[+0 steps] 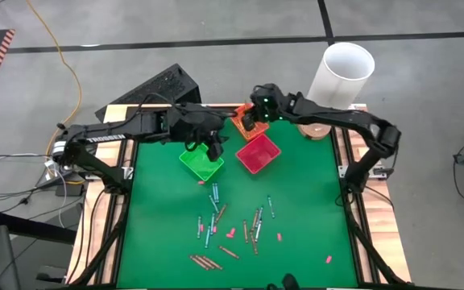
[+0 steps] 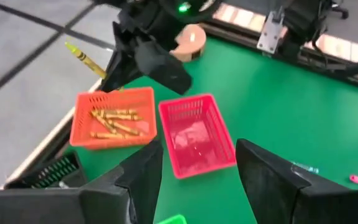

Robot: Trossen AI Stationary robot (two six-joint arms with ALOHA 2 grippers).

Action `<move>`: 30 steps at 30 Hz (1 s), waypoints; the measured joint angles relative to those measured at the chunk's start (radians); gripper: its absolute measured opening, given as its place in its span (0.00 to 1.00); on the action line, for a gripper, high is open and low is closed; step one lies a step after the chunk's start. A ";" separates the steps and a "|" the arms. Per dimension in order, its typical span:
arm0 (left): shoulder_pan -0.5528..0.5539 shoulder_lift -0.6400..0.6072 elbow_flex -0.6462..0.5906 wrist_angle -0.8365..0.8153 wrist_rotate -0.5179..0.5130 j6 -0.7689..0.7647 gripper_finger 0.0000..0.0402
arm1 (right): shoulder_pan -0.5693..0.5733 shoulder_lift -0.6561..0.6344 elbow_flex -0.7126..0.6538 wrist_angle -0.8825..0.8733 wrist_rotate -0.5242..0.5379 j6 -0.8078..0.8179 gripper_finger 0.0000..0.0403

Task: Sort crayons
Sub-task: Put the yellow crayon into the bin, then adjust the red bin

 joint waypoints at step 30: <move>0.066 -0.163 -0.312 0.075 0.099 -0.129 0.48 | -0.065 0.084 0.095 -0.383 -0.055 -0.200 0.38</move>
